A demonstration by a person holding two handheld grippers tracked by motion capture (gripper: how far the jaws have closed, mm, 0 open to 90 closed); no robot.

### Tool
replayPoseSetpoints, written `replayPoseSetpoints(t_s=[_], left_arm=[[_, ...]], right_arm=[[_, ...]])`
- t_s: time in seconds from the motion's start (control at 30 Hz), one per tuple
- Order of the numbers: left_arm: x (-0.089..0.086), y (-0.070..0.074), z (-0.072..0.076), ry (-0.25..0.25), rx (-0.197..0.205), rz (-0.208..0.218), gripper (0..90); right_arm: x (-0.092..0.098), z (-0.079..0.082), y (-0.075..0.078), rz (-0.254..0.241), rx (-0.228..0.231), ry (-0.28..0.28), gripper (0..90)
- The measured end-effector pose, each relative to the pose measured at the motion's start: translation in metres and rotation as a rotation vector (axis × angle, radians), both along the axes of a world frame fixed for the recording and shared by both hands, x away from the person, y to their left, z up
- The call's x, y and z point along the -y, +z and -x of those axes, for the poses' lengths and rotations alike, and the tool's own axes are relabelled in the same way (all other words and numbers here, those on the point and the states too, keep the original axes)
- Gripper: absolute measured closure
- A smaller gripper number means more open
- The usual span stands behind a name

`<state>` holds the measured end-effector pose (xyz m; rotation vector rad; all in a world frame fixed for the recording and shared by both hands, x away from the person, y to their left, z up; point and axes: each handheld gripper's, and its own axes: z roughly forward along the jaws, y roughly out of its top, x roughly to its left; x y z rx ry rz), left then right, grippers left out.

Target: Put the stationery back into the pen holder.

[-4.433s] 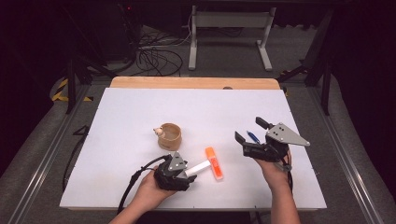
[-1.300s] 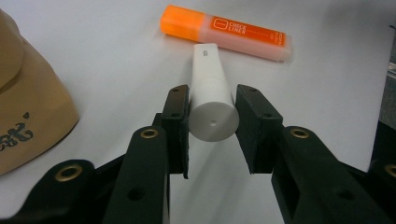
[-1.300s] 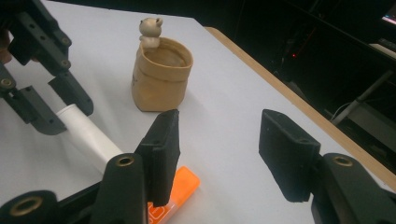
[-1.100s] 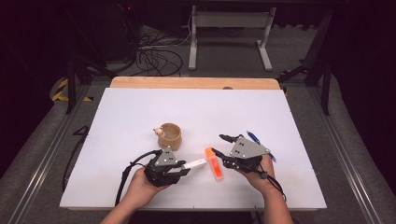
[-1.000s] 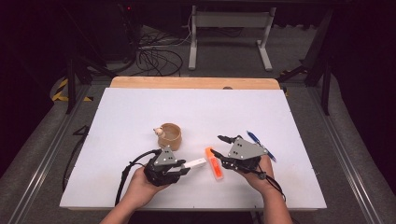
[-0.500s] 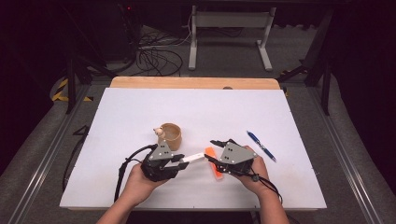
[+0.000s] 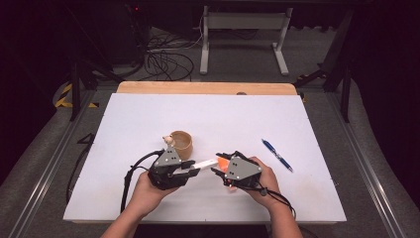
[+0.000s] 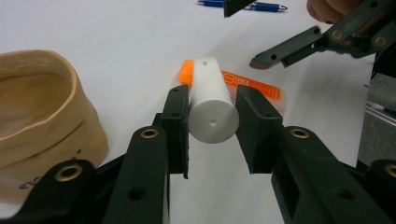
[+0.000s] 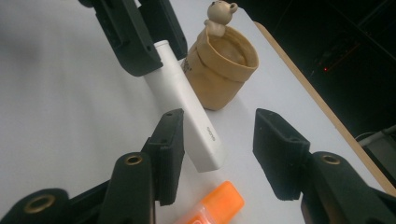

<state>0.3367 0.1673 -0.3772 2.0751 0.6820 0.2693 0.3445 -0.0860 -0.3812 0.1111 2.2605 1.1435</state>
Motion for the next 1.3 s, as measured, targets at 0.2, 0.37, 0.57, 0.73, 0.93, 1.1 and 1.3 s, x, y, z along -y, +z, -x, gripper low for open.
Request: replayPoseSetpoints(t_s=[0.2,0.37,0.57,0.73,0.93,1.1,1.3], left_arm=[[0.0,0.003,0.0,-0.002,-0.007,0.026,66.7],[0.0,0.006,0.0,-0.01,-0.014,0.045,66.7],[0.0,0.008,0.001,-0.016,-0.012,0.06,66.7],[-0.001,0.01,0.002,-0.015,-0.019,0.077,66.6],[-0.002,0.011,0.002,-0.019,-0.021,0.093,66.6],[-0.004,0.012,0.001,-0.011,-0.02,0.105,66.5],[-0.007,0.011,0.0,-0.007,-0.022,0.129,65.9]], right_arm=[[-0.007,0.002,-0.004,0.031,0.013,0.02,54.9],[-0.014,0.003,-0.008,0.056,0.026,0.028,55.0],[-0.021,0.005,-0.012,0.081,0.06,0.03,55.7],[-0.025,0.006,-0.014,0.101,0.086,0.028,58.5],[-0.028,0.004,-0.018,0.09,0.078,0.028,64.0],[-0.031,0.005,-0.02,0.083,0.081,0.036,67.4],[-0.033,0.003,-0.021,0.07,0.061,0.049,68.8]])
